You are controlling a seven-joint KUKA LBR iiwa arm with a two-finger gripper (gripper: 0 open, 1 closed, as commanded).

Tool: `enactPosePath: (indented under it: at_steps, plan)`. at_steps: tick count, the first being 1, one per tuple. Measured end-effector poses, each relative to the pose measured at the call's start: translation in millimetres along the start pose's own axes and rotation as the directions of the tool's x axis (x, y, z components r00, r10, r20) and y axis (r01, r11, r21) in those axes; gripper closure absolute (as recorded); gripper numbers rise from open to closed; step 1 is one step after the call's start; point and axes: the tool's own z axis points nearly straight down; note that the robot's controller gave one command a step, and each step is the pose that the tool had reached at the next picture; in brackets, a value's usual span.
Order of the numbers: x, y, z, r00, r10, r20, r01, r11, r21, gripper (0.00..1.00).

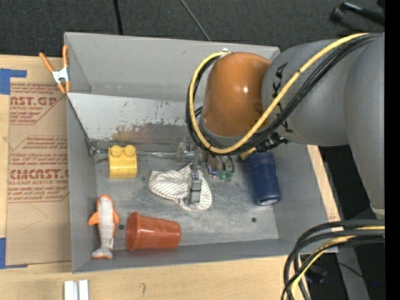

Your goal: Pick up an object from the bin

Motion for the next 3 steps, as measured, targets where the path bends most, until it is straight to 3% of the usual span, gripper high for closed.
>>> enactPosePath:
  at_steps: [1, 2, 3]
  plan:
    - [-1.6, 0, -5, 1.0, 0.001, 0.008, -0.001, 1.0, -0.001, 0.0]
    - [-16.5, -9, 37, 1.0, 0.029, 0.011, -0.029, 1.0, -0.002, 0.0]
    - [-18.0, -11, 77, 0.999, 0.037, 0.005, -0.037, 0.999, -0.001, 0.0]
